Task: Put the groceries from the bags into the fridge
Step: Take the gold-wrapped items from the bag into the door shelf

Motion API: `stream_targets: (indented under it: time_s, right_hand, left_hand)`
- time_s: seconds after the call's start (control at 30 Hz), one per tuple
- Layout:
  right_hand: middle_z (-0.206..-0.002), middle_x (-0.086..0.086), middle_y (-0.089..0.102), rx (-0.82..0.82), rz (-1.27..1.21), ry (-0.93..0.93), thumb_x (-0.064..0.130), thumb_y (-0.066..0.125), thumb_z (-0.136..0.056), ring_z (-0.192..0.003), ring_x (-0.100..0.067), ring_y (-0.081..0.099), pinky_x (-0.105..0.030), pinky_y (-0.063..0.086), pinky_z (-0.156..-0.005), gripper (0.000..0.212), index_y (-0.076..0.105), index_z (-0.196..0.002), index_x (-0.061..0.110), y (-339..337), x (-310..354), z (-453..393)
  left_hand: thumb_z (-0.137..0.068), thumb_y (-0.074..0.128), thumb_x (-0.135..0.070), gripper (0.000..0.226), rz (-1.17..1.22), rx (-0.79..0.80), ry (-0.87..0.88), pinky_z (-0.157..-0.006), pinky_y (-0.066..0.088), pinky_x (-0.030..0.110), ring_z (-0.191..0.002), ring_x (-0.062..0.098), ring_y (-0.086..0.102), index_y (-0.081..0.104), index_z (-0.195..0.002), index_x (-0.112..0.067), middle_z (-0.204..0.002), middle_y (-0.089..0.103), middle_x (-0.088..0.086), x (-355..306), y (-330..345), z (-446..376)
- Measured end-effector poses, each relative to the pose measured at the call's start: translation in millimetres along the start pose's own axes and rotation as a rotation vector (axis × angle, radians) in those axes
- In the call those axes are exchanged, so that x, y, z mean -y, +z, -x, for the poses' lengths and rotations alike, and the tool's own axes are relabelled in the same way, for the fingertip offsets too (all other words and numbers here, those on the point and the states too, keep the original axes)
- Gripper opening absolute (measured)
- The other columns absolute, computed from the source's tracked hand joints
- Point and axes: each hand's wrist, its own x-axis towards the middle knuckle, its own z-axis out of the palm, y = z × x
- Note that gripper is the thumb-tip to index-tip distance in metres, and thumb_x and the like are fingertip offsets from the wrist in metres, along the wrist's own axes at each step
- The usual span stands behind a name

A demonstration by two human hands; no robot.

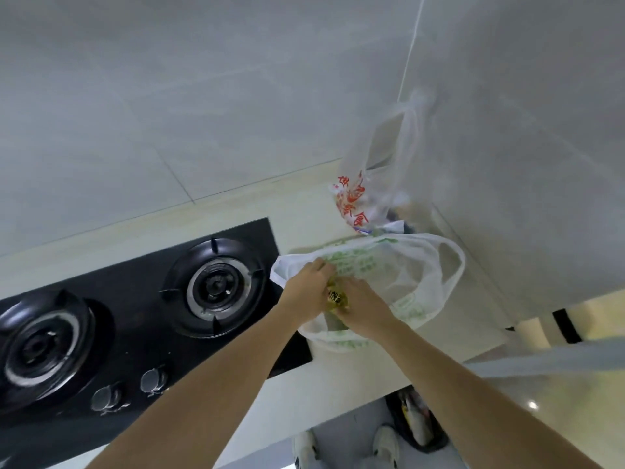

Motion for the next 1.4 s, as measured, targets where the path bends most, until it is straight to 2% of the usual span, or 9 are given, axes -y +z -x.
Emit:
stream_targets:
  time_s: [0.13, 0.3, 0.5, 0.67, 0.8, 0.93, 1.03, 1.2, 1.4]
  right_hand:
    - [-0.145, 0.001, 0.053, -0.017, 0.074, -0.088, 0.031, 0.066, -0.089, -0.123, -0.028, 0.051, -0.046, 0.053, -0.095, 0.060, 0.049, -0.146, 0.022, 32, -20, -23]
    - [-0.118, 0.004, 0.062, -0.099, 0.225, -0.126, 0.029, 0.077, -0.078, -0.100, -0.024, 0.058, -0.041, 0.058, -0.068, 0.058, 0.054, -0.132, 0.028, 36, -49, -24]
    - [-0.116, 0.001, 0.057, -0.125, 0.245, -0.087, 0.027, 0.082, -0.073, -0.101, -0.024, 0.057, -0.039, 0.057, -0.064, 0.065, 0.050, -0.130, 0.024, 29, -59, -27]
    - [-0.125, -0.003, 0.051, -0.111, 0.212, -0.079, 0.037, 0.079, -0.080, -0.106, -0.024, 0.055, -0.038, 0.058, -0.069, 0.065, 0.044, -0.133, 0.023, 22, -57, -29]
    - [-0.128, -0.004, 0.046, -0.107, 0.127, -0.033, 0.022, 0.072, -0.083, -0.104, -0.026, 0.053, -0.039, 0.057, -0.073, 0.060, 0.042, -0.135, 0.020, 11, -56, -30]
    - [-0.126, -0.006, 0.044, -0.119, 0.087, -0.020, 0.017, 0.066, -0.086, -0.103, -0.026, 0.054, -0.040, 0.057, -0.077, 0.056, 0.040, -0.136, 0.019, 1, -59, -31]
    - [-0.120, -0.004, 0.043, -0.128, 0.062, -0.042, 0.020, 0.065, -0.086, -0.097, -0.023, 0.053, -0.035, 0.055, -0.073, 0.048, 0.042, -0.128, 0.019, -8, -53, -30]
    - [-0.109, -0.001, 0.042, -0.161, 0.028, -0.093, 0.031, 0.064, -0.085, -0.081, -0.021, 0.051, -0.035, 0.051, -0.064, 0.039, 0.042, -0.115, 0.020, -26, -40, -26]
    - [-0.102, 0.002, 0.041, -0.228, -0.008, -0.149, 0.033, 0.066, -0.085, -0.073, -0.019, 0.051, -0.030, 0.046, -0.056, 0.036, 0.043, -0.110, 0.022, -48, -33, -11]
  left_hand:
    - [-0.091, 0.054, -0.005, 0.034, -0.142, -0.042, -0.007, -0.070, 0.047, 0.039, -0.110, 0.029, 0.049, 0.058, -0.125, -0.010, -0.128, 0.052, 0.009, 11, 24, -25]
    - [-0.084, 0.064, -0.010, 0.042, -0.156, -0.058, -0.154, -0.073, 0.054, 0.046, -0.106, 0.032, 0.049, 0.051, -0.124, -0.011, -0.120, 0.047, 0.013, 23, 27, -43]
    - [-0.083, 0.072, -0.019, 0.066, -0.226, 0.042, -0.296, -0.070, 0.046, 0.038, -0.106, 0.031, 0.053, 0.034, -0.137, -0.017, -0.119, 0.048, 0.009, 26, 26, -40]
    - [-0.090, 0.057, -0.010, 0.052, -0.265, -0.029, -0.302, -0.067, 0.053, 0.046, -0.089, 0.029, 0.057, 0.035, -0.136, -0.017, -0.113, 0.053, 0.007, 30, 34, -44]
    - [-0.089, 0.059, -0.011, 0.058, -0.136, -0.064, -0.243, -0.058, 0.052, 0.042, -0.075, 0.029, 0.056, 0.035, -0.141, -0.017, -0.111, 0.052, 0.005, 29, 23, -37]
    - [-0.089, 0.072, -0.030, 0.061, -0.026, -0.112, -0.227, -0.077, 0.055, 0.043, -0.095, 0.031, 0.065, 0.037, -0.140, -0.027, -0.119, 0.058, -0.001, 24, 4, -27]
    - [-0.085, 0.077, -0.034, 0.065, 0.030, -0.154, -0.170, -0.090, 0.051, 0.043, -0.112, 0.024, 0.055, 0.042, -0.139, -0.029, -0.124, 0.062, -0.002, 21, -9, -24]
    - [-0.096, 0.065, -0.033, 0.059, 0.157, -0.145, -0.111, -0.080, 0.052, 0.035, -0.105, 0.019, 0.062, 0.031, -0.144, -0.037, -0.135, 0.048, -0.010, 6, -26, -15]
    - [-0.090, 0.068, -0.023, 0.076, 0.102, -0.112, -0.161, -0.091, 0.044, 0.035, -0.123, 0.028, 0.056, 0.025, -0.151, -0.036, -0.144, 0.051, 0.002, -11, -47, -2]
